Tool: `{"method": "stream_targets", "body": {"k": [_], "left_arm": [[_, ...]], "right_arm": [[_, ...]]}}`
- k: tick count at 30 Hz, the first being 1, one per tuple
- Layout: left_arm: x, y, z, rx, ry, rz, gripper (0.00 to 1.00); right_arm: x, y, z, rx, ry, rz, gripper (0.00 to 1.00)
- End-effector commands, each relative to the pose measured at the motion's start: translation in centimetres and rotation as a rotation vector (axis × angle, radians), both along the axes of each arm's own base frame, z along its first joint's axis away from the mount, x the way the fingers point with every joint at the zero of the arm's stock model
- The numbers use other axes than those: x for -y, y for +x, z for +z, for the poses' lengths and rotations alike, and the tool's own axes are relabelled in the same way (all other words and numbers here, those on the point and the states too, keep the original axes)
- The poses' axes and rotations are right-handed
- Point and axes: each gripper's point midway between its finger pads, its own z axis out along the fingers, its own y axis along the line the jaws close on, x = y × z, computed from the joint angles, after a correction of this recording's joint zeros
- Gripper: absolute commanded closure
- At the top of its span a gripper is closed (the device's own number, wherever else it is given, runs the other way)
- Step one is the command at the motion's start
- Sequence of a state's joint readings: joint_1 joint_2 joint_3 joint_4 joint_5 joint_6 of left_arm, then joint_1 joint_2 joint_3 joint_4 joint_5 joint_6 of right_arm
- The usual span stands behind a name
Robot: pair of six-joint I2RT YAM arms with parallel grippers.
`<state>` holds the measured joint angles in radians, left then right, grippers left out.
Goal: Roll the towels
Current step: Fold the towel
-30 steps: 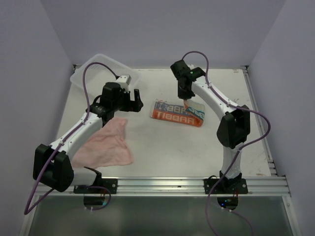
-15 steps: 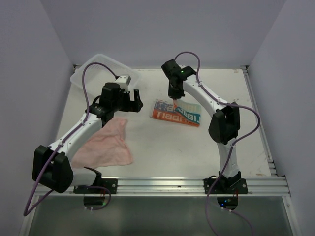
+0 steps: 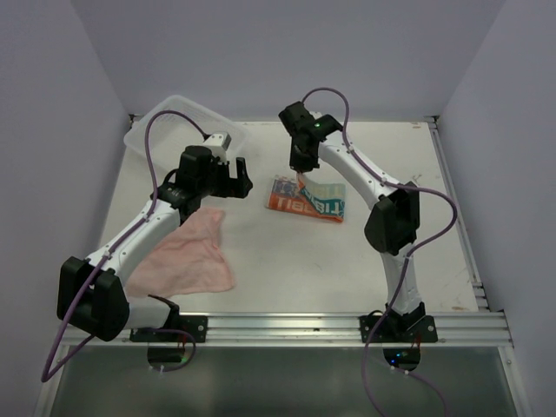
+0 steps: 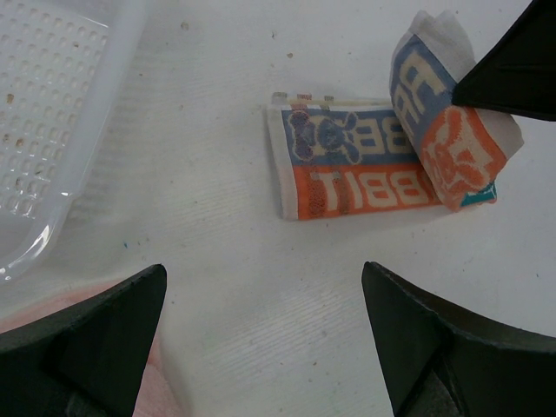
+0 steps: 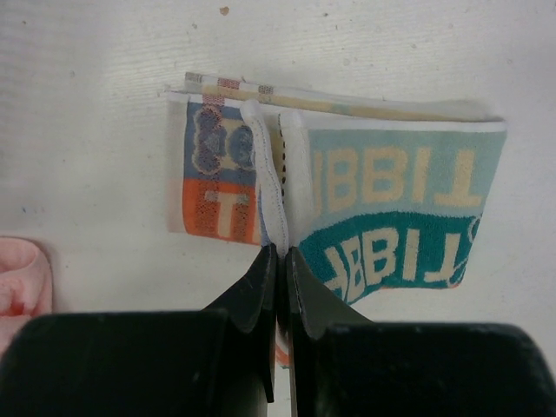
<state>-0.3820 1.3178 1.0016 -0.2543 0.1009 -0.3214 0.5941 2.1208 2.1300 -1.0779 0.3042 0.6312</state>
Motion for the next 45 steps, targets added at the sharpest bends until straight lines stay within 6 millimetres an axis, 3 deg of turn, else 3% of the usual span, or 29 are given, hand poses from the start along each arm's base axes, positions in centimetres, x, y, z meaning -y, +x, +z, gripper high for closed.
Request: {"method": "stream_targets", "body": {"k": [1, 6, 12, 18, 26, 31, 35, 37, 38, 41, 45], "left_arm": [[0.5, 0.0, 1.7, 0.05, -0.031, -0.015, 0.02], [0.5, -0.1, 1.6, 0.046, -0.033, -0.017, 0.02], [0.5, -0.1, 1.6, 0.043, -0.034, -0.019, 0.02], [0.7, -0.2, 1.6, 0.045, -0.038, -0.025, 0.02], [0.8, -0.2, 1.7, 0.046, -0.039, -0.027, 0.02], [0.9, -0.3, 1.7, 0.045, -0.04, -0.031, 0.02], [0.9, -0.3, 1.7, 0.045, -0.04, -0.033, 0.02], [0.9, -0.3, 1.7, 0.046, -0.039, -0.03, 0.02], [0.9, -0.3, 1.7, 0.046, -0.039, -0.03, 0.02], [0.9, -0.3, 1.7, 0.047, -0.036, -0.03, 0.02], [0.9, -0.3, 1.6, 0.046, -0.035, -0.028, 0.02]], "right_arm": [[-1.4, 0.5, -0.1, 0.0, 0.046, -0.001, 1.0], [-2.6, 0.7, -2.2, -0.039, 0.067, 0.023, 1.0], [-3.4, 1.2, -3.3, -0.037, 0.088, 0.01, 1.0], [-3.9, 1.9, -3.2, -0.002, 0.133, -0.027, 1.0], [-3.5, 2.5, -1.0, 0.099, 0.182, -0.088, 1.0], [-4.4, 2.7, -1.4, 0.095, 0.227, -0.088, 1.0], [-6.0, 3.0, -3.2, 0.062, 0.277, -0.07, 1.0], [-6.8, 2.9, -3.7, 0.039, 0.306, -0.054, 0.93], [-7.0, 2.9, -4.0, 0.032, 0.314, -0.054, 0.82], [-7.6, 2.9, -4.2, 0.025, 0.337, -0.048, 0.68], [-7.3, 3.1, -3.2, 0.042, 0.335, -0.045, 0.62]]}}
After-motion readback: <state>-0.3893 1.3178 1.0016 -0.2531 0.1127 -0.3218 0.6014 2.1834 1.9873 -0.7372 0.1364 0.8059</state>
